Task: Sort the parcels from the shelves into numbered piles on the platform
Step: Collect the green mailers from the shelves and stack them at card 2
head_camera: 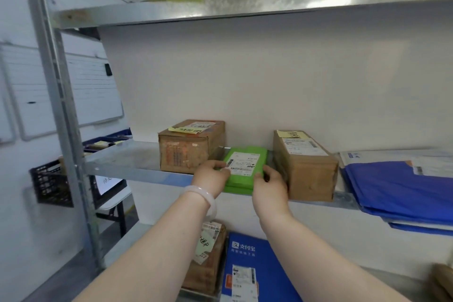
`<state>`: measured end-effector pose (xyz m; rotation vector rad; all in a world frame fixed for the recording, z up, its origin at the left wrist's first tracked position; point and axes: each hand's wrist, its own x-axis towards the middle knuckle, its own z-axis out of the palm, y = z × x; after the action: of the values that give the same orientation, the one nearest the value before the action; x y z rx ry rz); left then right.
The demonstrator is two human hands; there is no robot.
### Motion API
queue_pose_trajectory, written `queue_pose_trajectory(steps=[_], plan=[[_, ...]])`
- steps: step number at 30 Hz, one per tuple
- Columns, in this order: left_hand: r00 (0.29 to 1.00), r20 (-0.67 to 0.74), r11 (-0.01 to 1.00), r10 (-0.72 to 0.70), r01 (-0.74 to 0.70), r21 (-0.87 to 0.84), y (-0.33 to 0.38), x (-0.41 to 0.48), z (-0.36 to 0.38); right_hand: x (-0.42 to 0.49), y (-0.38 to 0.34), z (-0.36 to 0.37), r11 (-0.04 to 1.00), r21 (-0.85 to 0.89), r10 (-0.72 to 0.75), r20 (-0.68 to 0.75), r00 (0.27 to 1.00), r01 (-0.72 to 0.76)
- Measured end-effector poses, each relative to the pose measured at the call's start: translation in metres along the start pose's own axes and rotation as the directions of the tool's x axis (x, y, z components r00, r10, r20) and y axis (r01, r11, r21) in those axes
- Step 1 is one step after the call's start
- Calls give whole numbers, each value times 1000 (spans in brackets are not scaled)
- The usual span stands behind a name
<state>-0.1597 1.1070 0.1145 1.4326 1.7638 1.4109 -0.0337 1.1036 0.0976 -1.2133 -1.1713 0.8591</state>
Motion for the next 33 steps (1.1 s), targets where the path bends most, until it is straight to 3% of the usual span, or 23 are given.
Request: queue_pose_trajectory(steps=[4, 10, 15, 22, 26, 33], plan=[[994, -62, 991, 90, -95, -90, 1, -16, -3, -9, 0, -3, 999, 30, -19, 5, 1000, 19], [970, -167, 973, 177, -198, -119, -2, -49, -15, -30, -2, -11, 971, 95, -223, 55, 973, 217], [931, -302, 953, 203, -259, -156, -13, -89, -34, -64, -6, -11, 938, 308, -235, 240, 942, 156], [890, -423, 969, 171, -230, -93, -31, -138, -77, -112, -5, 12, 912, 394, -265, 347, 900, 116], [845, -507, 972, 170, -228, -53, -47, -181, -119, -158, -12, 32, 890, 446, -313, 447, 838, 95], [776, -630, 985, 20, -124, -122, -95, -290, -211, -276, -15, 71, 915, 402, -316, 704, 637, 9]])
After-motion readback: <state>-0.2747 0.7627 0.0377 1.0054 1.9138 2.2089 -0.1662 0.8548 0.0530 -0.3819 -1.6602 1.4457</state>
